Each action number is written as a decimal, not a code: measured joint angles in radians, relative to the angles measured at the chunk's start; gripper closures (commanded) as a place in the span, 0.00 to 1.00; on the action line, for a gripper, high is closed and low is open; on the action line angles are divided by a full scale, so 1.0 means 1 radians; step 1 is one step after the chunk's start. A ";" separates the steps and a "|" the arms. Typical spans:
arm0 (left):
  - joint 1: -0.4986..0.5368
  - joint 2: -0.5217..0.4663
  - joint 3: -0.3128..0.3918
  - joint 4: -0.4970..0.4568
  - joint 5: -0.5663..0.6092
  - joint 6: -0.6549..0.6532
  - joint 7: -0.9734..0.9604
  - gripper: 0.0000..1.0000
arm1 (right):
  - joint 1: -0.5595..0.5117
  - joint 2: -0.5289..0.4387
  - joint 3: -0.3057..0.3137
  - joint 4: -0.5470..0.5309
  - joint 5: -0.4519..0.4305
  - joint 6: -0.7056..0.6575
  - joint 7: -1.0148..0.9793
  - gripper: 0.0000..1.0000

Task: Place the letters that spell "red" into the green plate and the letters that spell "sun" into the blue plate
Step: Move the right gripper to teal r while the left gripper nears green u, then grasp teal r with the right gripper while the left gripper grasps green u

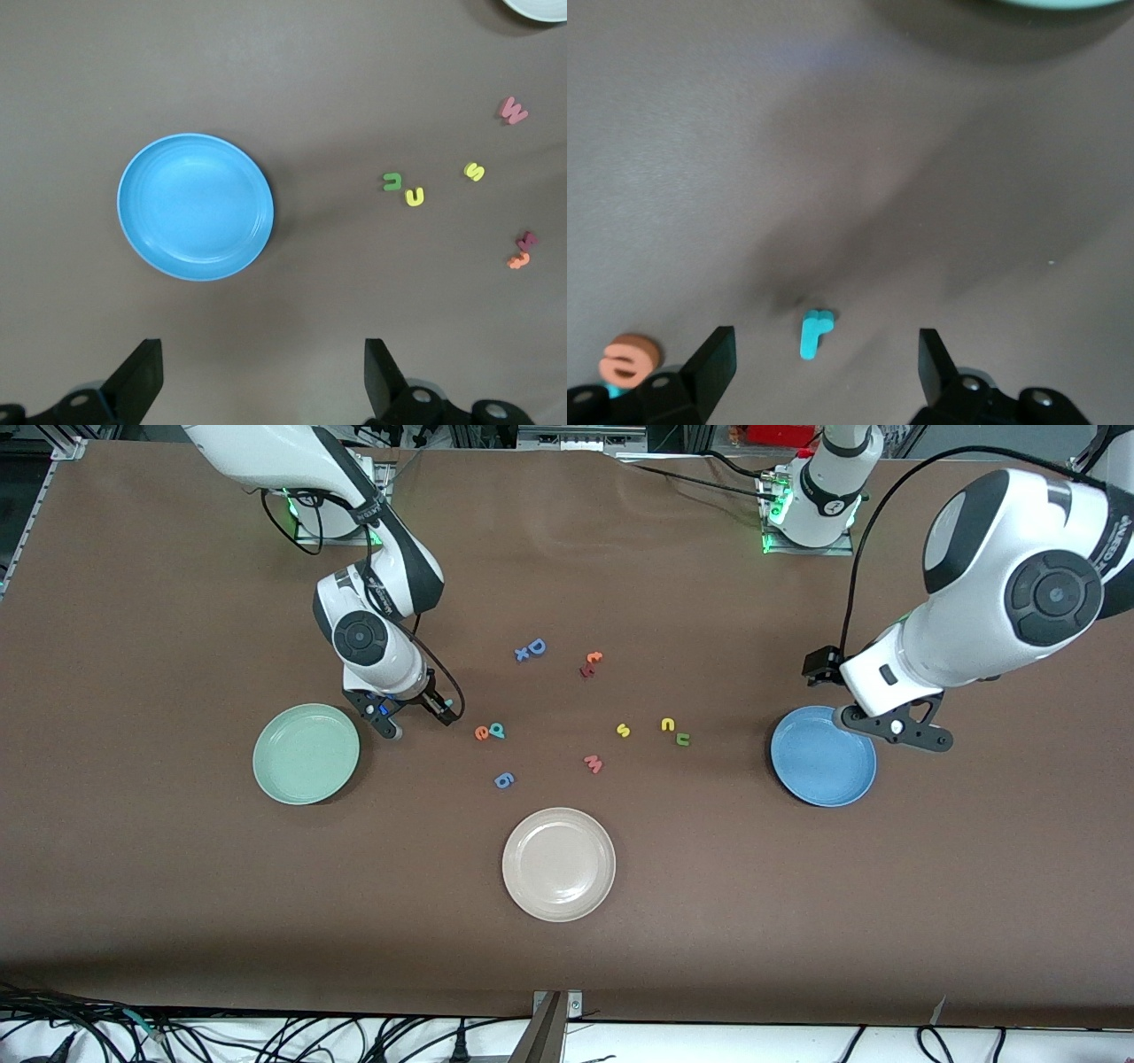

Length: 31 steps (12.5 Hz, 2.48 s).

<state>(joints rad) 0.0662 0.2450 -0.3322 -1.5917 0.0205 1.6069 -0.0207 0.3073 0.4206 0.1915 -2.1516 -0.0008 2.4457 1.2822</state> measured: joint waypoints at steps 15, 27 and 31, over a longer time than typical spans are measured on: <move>-0.147 0.276 -0.009 -0.135 -0.080 0.387 -0.911 0.00 | -0.001 0.041 0.035 -0.008 0.000 0.059 0.066 0.58; -0.233 0.409 -0.008 -0.288 -0.047 0.787 -1.260 0.56 | -0.001 0.035 0.025 -0.039 0.000 0.137 0.049 0.95; -0.233 0.406 -0.006 -0.287 -0.046 0.791 -1.267 0.55 | -0.002 0.034 0.024 -0.040 0.000 0.136 0.049 1.00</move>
<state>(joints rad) -0.1666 0.6510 -0.3377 -1.8784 -0.0253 2.3976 -1.2874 0.3058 0.4545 0.2154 -2.1912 -0.0008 2.5821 1.3313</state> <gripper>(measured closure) 0.577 0.855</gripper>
